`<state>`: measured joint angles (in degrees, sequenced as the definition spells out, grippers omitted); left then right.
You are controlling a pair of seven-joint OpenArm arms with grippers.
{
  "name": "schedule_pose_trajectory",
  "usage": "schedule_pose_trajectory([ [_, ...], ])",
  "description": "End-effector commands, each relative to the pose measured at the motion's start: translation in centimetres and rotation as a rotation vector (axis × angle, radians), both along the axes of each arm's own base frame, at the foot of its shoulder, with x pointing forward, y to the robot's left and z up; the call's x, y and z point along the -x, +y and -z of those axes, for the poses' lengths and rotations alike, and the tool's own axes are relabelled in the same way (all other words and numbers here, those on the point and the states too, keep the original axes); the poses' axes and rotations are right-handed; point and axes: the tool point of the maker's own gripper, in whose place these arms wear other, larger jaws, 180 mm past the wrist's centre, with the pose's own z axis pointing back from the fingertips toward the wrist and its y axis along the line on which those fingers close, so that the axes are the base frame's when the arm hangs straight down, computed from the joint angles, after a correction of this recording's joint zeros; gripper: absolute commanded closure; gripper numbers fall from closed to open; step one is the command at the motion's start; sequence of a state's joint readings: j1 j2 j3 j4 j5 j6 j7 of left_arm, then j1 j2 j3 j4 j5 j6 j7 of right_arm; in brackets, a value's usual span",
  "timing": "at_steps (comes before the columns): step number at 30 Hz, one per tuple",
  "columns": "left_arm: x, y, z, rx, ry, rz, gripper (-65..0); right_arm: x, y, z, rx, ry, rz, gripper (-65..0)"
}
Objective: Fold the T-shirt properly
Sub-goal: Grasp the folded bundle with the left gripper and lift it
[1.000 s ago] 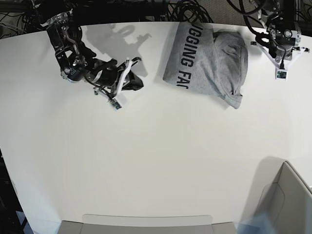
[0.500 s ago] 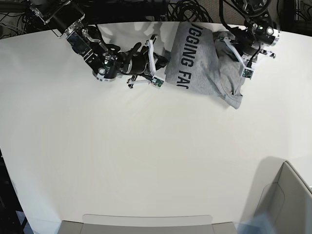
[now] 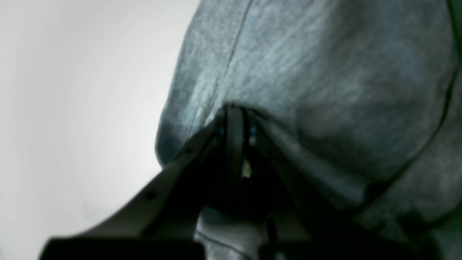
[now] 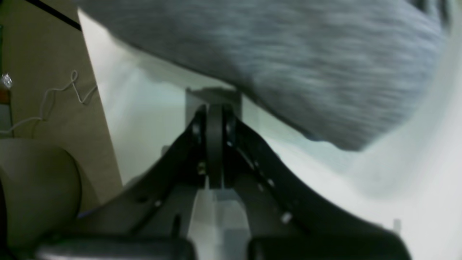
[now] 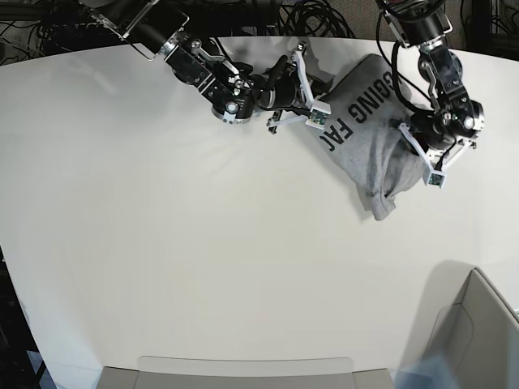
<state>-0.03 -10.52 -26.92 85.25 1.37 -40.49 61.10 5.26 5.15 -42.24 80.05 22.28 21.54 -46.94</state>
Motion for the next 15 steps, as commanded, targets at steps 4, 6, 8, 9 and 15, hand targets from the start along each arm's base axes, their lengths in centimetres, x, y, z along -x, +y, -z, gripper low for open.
schedule_pose_trajectory([
  [4, -2.4, 2.3, -0.9, -0.077, 0.038, -0.030, 0.0, -0.7, 1.1, 1.1, 0.073, -0.028, -0.022, 0.0],
  [6, -3.7, 2.9, -1.8, -0.107, 0.030, -0.036, 0.0, -0.8, 1.5, 1.3, 0.080, -0.028, -0.024, 0.0],
  [8, -4.6, 3.5, -2.8, -0.142, 0.019, -0.041, 0.0, -0.8, 1.9, 1.3, 0.079, -0.021, -0.024, 0.0],
  [9, -5.1, 3.8, -3.3, -0.160, 0.013, -0.043, 0.0, -0.7, 2.1, 1.3, 0.077, -0.019, -0.025, 0.0],
  [15, -7.2, 6.7, -7.7, -0.202, -0.110, -0.151, 0.0, -0.7, 2.8, 0.5, 0.033, -0.029, -0.018, 0.0],
])
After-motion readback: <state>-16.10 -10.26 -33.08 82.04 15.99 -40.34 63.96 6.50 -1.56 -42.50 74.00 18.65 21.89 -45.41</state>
